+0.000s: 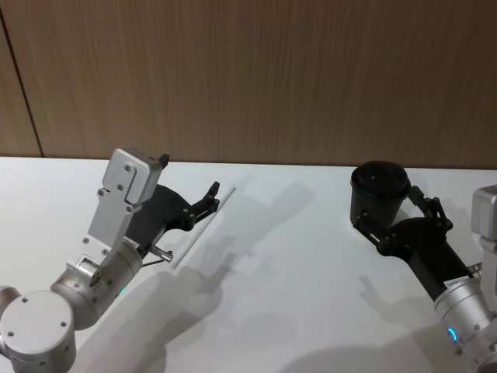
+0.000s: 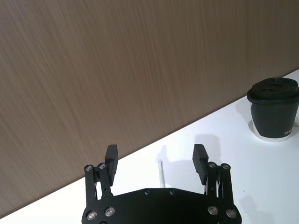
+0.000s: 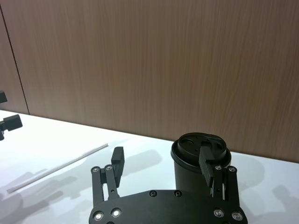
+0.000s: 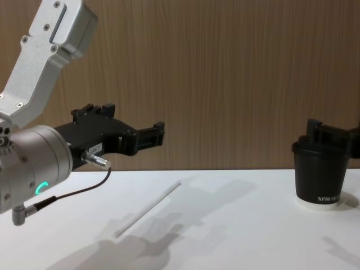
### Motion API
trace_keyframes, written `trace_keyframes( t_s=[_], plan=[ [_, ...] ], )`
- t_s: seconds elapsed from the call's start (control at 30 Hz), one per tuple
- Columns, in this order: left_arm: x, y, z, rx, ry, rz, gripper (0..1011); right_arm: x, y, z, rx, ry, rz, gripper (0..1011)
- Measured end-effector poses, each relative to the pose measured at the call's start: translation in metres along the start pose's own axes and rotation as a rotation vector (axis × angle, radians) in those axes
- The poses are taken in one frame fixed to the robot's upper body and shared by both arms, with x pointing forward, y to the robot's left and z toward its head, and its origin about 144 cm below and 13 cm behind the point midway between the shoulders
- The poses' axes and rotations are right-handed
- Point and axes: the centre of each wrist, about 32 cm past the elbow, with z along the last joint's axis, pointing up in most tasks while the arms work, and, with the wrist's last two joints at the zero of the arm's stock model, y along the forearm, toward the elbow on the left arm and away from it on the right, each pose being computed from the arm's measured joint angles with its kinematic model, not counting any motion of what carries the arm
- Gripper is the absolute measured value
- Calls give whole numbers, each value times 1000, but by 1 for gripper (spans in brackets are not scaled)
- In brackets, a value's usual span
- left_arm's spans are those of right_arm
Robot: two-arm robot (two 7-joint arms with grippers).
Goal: Pick up the straw with one hand, pass it to the other hand, and insert it into the cup.
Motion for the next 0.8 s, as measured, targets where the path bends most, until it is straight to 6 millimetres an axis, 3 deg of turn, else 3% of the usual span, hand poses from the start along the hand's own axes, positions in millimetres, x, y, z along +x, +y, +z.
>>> trace_keyframes(
  t_s=[0.8],
  plan=[
    [0, 0, 0, 0, 0, 0, 1002, 0, 0, 0, 0, 0, 0, 1001]
  ],
)
